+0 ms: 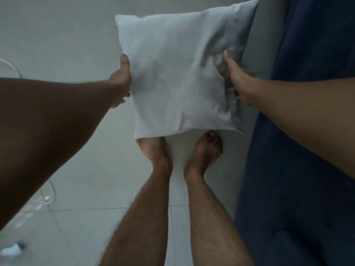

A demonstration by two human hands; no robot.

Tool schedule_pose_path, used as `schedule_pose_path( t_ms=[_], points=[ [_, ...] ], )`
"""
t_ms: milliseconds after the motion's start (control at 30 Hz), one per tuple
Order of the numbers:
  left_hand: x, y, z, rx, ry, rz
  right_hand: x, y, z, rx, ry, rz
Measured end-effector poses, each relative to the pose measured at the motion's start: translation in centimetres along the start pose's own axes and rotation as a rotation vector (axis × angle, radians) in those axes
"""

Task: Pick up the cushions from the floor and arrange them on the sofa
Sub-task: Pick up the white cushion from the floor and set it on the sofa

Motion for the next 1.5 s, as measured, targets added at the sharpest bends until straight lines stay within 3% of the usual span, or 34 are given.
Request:
schedule_pose_path(
  t_ms=[167, 333, 533, 800, 1100, 1500],
  points=[
    [-1.0, -2.9, 0.8, 0.017, -0.079, 0.050, 0.0, -1.8, 1.2, -0.049, 0.063, -0.041],
    [-1.7, -8.1, -0.9, -0.047, -0.100, 0.168, -0.8, -6.9, 0.8, -0.261, 0.081, -0.094],
    [-4.4, -17.8, -5.7, -0.208, -0.019, 0.304, 0.3, -16.4, 1.0, -0.122, 0.145, -0.109],
    [-13.2, -32.1, -10.8, -0.273, -0.034, 0.436, 10.1, -30.1, -2.7, -0.134, 0.156, -0.320],
    [-21.9, -47.2, -12.2, -0.166, -0.067, 0.575, 17.5, -46.7, -9.5, -0.128, 0.251, -0.439],
    [-30.6, -66.8, -12.6, -0.146, 0.125, 0.815, 19.2, -65.3, -16.7, -0.257, 0.339, -0.485]
  ],
)
Point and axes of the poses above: each hand's wrist, its own y-axis towards the middle knuckle, its own z-axis out of the palm, x = y × z, the point moved 6 cm from there along y, towards the middle knuckle, and after that the axes turned 10 degrees about x, right-handed, at the moved point
